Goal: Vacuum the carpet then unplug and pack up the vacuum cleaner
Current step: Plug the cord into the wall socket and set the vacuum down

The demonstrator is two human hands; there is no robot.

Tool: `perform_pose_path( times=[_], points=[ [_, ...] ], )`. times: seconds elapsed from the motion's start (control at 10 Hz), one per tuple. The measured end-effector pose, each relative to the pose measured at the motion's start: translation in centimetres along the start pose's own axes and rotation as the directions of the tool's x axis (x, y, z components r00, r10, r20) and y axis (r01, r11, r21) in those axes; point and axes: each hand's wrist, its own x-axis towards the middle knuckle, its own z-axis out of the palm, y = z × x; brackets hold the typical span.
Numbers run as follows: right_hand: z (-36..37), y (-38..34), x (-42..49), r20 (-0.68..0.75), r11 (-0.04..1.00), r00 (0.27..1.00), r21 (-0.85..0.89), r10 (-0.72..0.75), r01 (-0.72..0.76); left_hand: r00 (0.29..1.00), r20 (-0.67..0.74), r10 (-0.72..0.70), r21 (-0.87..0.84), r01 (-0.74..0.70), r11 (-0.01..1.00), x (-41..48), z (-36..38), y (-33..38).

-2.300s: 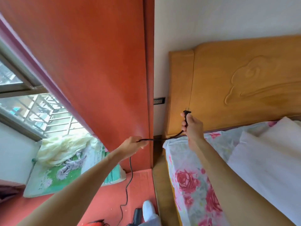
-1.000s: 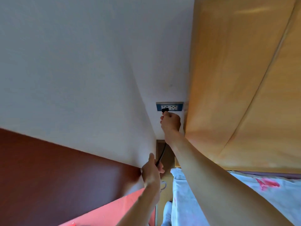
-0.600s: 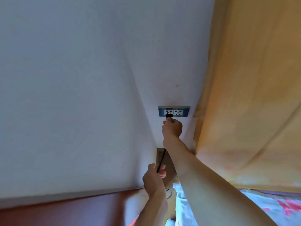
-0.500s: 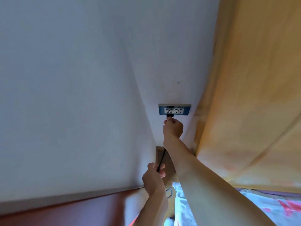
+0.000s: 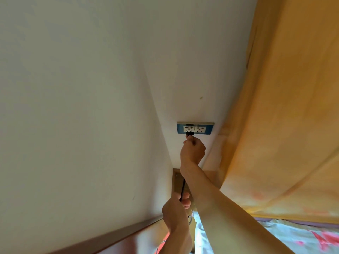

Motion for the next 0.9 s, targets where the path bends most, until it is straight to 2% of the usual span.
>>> perform_pose_path(
  times=[0.2, 0.4, 0.6, 0.7, 0.8, 0.9],
  points=[
    [-0.5, -0.3, -0.1, 0.039, 0.992, 0.997, -0.102, -0.064, 0.068, 0.999, 0.023, 0.034, 0.079, -0.035, 0.996, -0.3, 0.1, 0.0],
    [-0.7, -0.7, 0.1, 0.027, 0.991, 0.996, -0.105, -0.083, 0.085, 0.997, 0.044, 0.066, 0.102, -0.07, 0.992, -1.1, 0.7, 0.2],
    [0.6, -2.0, -0.3, 0.002, 0.982, 1.0, -0.188, 0.031, -0.03, 0.994, 0.04, 0.098, 0.222, -0.105, 0.969, -2.0, 0.2, 1.2],
    [1.4, -3.4, 0.4, -0.115, 0.965, 0.979, -0.184, 0.166, -0.185, 0.996, 0.072, 0.048, 0.19, -0.061, 0.98, -2.2, 0.7, 2.0],
    [3.0, -5.7, 0.8, -0.144, 0.935, 0.938, -0.12, 0.316, -0.333, 0.986, 0.068, 0.155, 0.216, -0.166, 0.962, -1.8, 0.1, 2.5],
    [2.4, -4.8, -0.2, -0.138, 0.964, 0.976, -0.18, 0.17, -0.194, 0.981, 0.045, 0.188, 0.202, -0.193, 0.96, -1.6, -0.3, 2.5]
  ],
)
